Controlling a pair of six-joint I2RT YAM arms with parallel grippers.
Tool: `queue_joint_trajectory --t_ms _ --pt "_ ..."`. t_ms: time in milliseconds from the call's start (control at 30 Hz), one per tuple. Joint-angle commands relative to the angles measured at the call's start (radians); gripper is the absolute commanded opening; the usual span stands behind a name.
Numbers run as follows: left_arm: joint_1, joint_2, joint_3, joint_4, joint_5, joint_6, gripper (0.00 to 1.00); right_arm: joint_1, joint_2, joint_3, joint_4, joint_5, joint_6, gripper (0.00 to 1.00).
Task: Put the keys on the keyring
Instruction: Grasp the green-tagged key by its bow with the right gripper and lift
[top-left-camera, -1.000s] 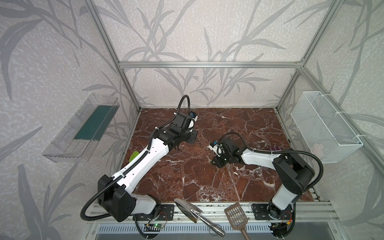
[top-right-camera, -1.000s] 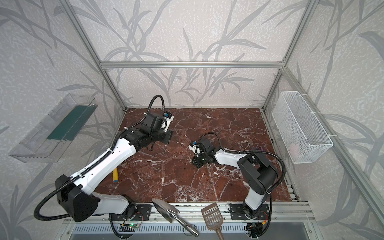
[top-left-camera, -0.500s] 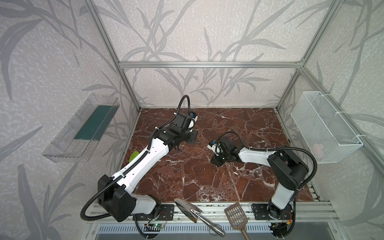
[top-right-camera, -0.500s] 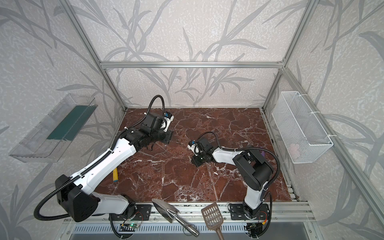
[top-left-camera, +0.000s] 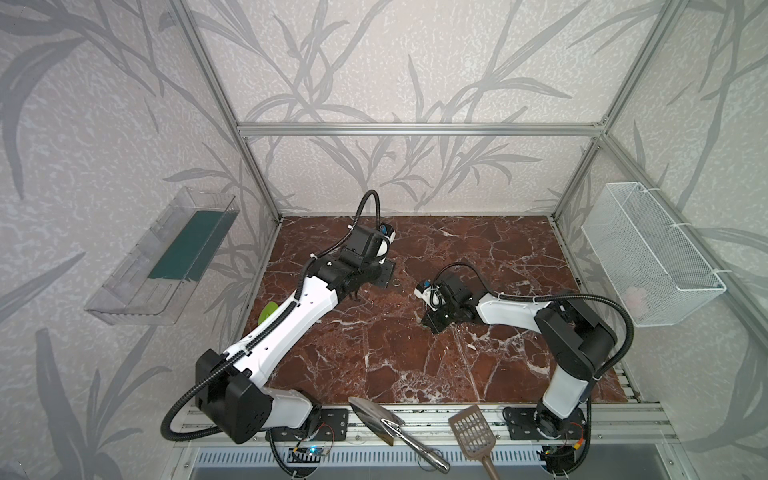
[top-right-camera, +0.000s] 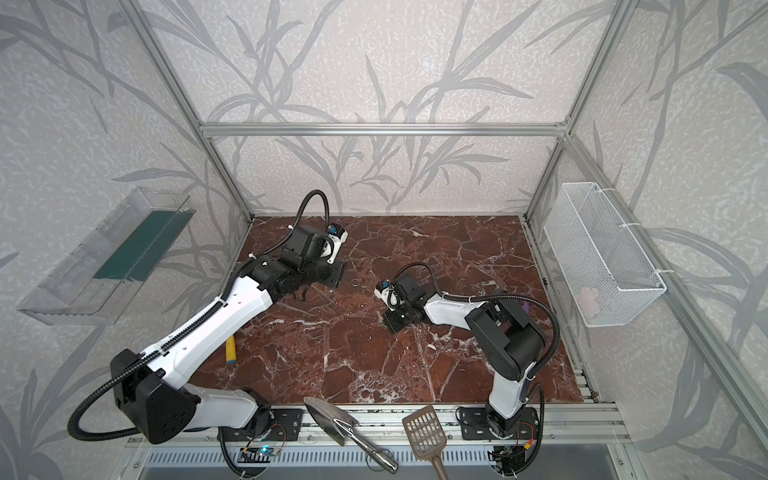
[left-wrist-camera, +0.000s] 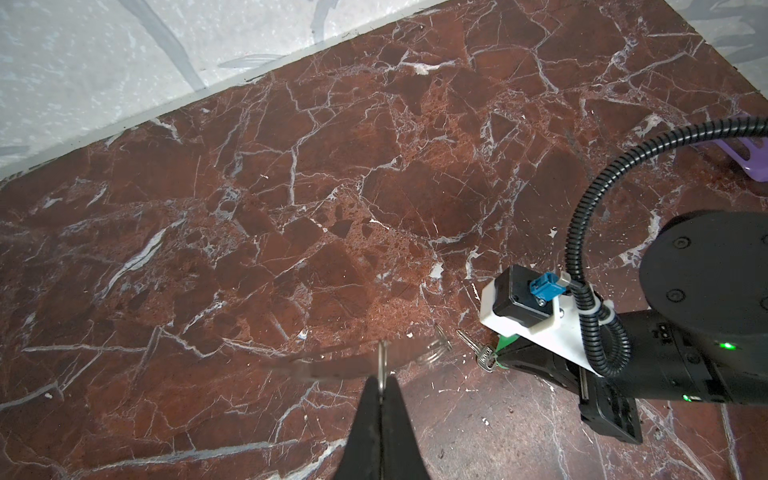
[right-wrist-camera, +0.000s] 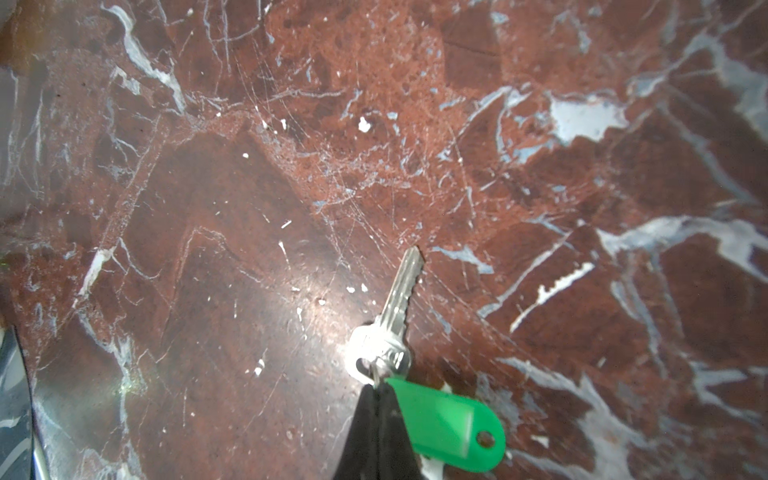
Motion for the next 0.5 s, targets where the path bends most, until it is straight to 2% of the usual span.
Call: queue_joint_trajectory --t_ms 0,233,467 --pt "-0.005 -0.008 0.015 -0.006 -0.006 0.0 0.0 0.006 0.01 0.028 -0.022 -0.007 -0.008 0.01" --pt "-0.004 -0.015 0.004 -0.005 -0.009 -0.002 0.0 0.005 -0.013 0.032 -0.032 -0.014 -0.007 0.0" --pt "-0.004 -0.059 -0.04 0.085 0.032 -0.002 0.0 0.001 -0.243 0.093 -0.112 0.027 -0.07 0.0"
